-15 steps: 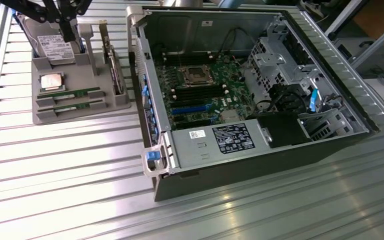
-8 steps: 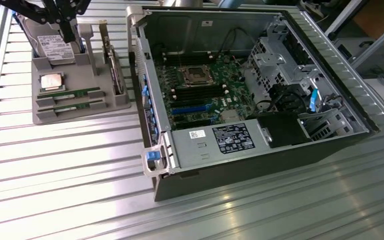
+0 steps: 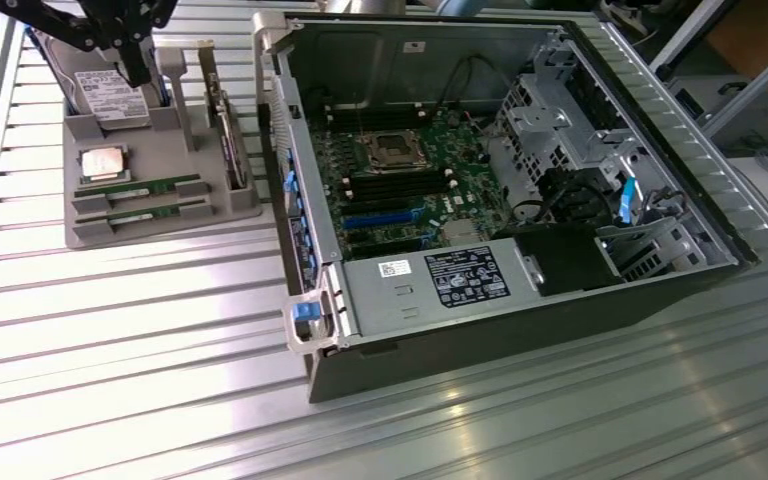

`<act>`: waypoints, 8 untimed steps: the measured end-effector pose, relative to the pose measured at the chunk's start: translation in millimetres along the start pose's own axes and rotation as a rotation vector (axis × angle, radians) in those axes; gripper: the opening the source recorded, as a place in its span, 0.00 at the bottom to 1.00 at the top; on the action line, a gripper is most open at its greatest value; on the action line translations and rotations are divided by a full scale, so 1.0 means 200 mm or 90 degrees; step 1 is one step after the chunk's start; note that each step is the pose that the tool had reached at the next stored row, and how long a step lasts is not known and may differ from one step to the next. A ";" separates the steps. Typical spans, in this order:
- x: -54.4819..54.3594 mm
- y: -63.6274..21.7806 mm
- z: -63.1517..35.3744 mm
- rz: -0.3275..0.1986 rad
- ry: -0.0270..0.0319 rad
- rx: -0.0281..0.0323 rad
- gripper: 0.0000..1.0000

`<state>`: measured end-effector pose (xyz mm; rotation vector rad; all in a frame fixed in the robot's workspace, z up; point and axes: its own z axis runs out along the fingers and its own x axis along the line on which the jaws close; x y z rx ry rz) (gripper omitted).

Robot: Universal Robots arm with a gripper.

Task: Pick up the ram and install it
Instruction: 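Pick up the ram and move it above insertion slot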

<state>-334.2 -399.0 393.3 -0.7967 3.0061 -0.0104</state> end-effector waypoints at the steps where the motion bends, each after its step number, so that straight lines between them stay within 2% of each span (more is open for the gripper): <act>1: 0.00 0.000 0.000 -0.010 0.0003 0.0005 0.11; 8: 0.00 0.002 0.000 -0.065 0.0013 0.0022 0.11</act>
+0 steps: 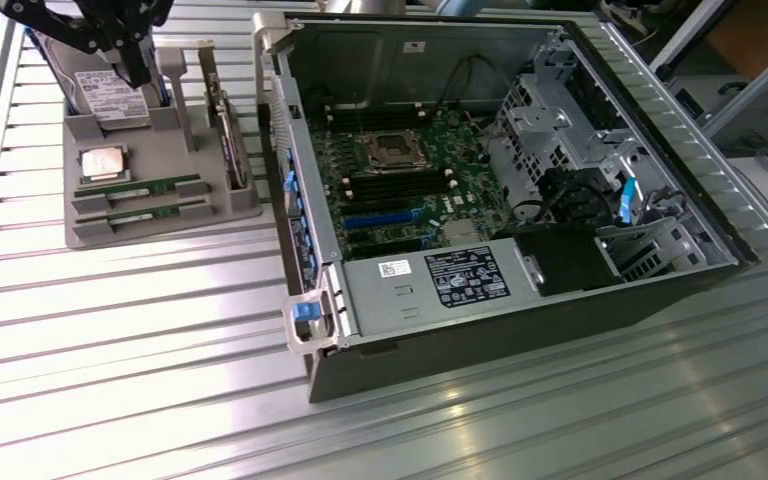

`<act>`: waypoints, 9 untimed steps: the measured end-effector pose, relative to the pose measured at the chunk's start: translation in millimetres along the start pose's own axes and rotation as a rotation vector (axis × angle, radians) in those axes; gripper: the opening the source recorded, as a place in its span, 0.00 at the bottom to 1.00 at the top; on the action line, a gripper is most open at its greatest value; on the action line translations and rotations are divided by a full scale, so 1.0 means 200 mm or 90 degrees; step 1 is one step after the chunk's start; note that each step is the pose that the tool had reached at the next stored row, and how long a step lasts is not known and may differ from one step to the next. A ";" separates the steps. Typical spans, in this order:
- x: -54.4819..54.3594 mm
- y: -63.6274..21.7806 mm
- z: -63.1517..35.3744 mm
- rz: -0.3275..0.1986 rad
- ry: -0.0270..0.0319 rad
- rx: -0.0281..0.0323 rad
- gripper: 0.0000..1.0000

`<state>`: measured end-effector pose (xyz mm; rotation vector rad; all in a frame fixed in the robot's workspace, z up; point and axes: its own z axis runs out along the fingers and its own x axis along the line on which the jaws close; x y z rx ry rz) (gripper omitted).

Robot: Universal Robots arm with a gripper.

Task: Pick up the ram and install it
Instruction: 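Pick up the ram and move it above insertion slot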

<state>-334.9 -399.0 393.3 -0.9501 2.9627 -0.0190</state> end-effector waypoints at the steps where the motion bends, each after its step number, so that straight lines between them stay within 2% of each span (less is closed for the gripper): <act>1: 0.00 0.000 0.000 -0.009 0.0002 0.0003 0.11; 5: 0.00 0.001 0.000 -0.054 0.0010 0.0017 0.11; 9: 0.00 0.002 0.000 -0.078 0.0013 0.0022 0.11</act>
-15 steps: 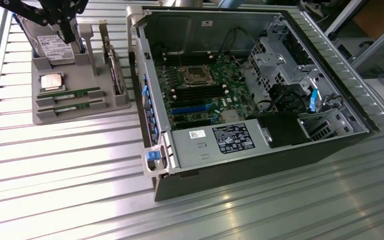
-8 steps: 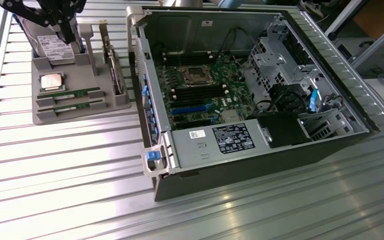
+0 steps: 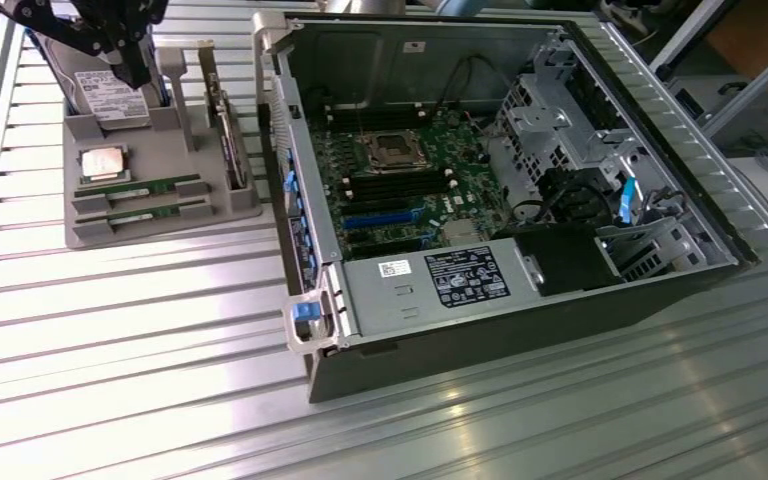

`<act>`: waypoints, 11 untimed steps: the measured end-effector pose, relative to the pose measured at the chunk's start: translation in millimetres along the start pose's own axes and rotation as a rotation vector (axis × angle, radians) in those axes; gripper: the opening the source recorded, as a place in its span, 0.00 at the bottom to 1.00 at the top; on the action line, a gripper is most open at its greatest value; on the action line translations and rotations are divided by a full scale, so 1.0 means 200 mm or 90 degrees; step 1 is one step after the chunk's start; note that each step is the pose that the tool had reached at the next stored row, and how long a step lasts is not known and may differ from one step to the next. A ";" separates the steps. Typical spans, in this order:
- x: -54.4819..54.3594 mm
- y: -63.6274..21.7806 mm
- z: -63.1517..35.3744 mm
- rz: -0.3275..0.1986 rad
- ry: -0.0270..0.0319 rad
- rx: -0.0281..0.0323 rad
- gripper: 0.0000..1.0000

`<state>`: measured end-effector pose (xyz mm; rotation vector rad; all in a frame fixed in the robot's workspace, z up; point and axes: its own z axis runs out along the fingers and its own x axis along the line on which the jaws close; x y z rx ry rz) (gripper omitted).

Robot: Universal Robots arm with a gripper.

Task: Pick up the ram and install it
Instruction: 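Pick up the ram and move it above insertion slot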

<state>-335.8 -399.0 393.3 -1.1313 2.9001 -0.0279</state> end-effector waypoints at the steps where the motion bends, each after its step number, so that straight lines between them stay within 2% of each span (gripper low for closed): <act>1: 0.00 0.000 0.000 -0.011 0.0001 0.0002 0.11; 6: 0.00 0.003 0.000 -0.061 -0.0001 0.0004 0.11; 11: 0.00 0.004 0.000 -0.094 -0.0004 0.0004 0.11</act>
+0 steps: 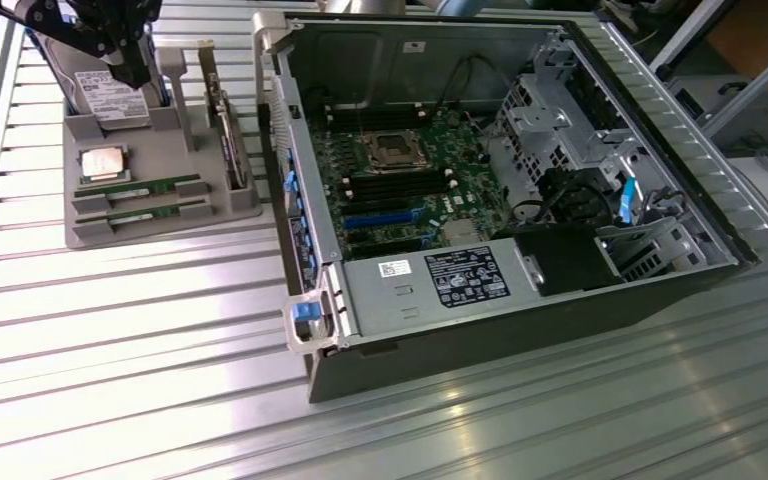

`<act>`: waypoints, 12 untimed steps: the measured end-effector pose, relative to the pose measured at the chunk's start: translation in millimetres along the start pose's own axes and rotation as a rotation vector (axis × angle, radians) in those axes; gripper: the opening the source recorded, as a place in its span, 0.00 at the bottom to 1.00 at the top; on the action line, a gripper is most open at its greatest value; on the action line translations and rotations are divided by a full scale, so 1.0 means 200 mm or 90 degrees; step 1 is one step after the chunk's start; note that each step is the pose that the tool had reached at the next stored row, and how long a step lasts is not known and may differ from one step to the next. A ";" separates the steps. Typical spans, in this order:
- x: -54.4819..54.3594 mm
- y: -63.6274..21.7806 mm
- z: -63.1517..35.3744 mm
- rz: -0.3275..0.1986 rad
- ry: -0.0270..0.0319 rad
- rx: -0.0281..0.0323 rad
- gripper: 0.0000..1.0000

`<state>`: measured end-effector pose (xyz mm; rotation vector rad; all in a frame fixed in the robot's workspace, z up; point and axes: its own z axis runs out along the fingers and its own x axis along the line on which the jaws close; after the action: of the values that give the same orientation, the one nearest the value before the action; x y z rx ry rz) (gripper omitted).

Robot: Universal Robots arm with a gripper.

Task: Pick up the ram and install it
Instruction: 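Pick up the ram and move it above insertion slot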

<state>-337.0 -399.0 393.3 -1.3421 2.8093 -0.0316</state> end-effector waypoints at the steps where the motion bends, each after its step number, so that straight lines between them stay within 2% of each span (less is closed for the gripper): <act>1: 0.00 0.000 0.000 -0.005 0.0000 0.0000 0.11; 10: 0.00 0.005 0.000 -0.078 0.0000 0.0006 0.11; 12: 0.00 0.006 0.000 -0.103 0.0001 0.0009 0.11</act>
<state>-338.5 -399.0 393.3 -1.5649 2.6928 -0.0371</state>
